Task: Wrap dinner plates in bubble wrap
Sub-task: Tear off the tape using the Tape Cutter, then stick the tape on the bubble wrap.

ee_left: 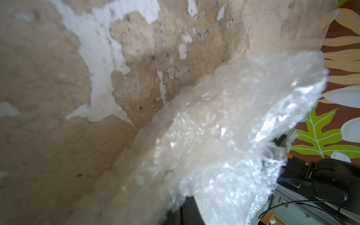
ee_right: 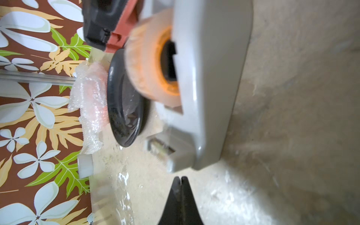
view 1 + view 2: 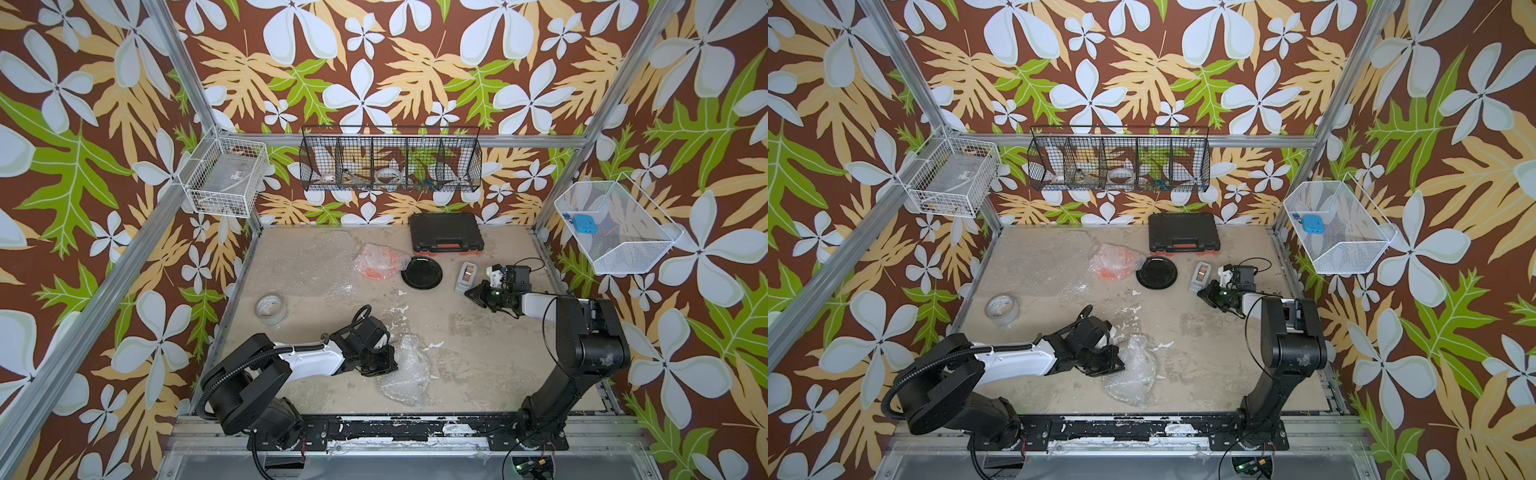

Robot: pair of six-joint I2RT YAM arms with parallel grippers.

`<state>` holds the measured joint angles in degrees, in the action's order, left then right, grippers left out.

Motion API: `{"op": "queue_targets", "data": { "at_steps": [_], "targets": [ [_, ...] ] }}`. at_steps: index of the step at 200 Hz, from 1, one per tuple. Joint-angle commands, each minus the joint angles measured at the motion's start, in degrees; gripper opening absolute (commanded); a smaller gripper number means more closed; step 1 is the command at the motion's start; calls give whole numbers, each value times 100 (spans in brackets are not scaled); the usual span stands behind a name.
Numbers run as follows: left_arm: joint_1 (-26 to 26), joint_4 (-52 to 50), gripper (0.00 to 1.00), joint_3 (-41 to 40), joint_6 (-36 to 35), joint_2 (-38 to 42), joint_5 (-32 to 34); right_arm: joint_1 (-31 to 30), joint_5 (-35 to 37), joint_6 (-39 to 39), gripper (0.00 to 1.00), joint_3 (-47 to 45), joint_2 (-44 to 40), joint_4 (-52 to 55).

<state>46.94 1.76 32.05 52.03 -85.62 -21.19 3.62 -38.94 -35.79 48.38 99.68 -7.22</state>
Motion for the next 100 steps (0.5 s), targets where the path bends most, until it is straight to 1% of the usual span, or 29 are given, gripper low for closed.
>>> {"op": "queue_targets", "data": {
  "at_steps": [1,36,79,100],
  "targets": [
    [-1,-547,6,6,-91,-106,265,-49,56,198,0,-96,-479,24],
    [0,-576,5,147,-345,-234,290,-312,-213,460,0,-375,-1529,601],
    [-1,-655,3,298,-777,-257,317,-773,-348,918,0,-772,-3234,1726],
    [-1,-762,3,394,-1064,-280,352,-851,-517,1075,0,-1031,-4069,2264]
  ]
}}
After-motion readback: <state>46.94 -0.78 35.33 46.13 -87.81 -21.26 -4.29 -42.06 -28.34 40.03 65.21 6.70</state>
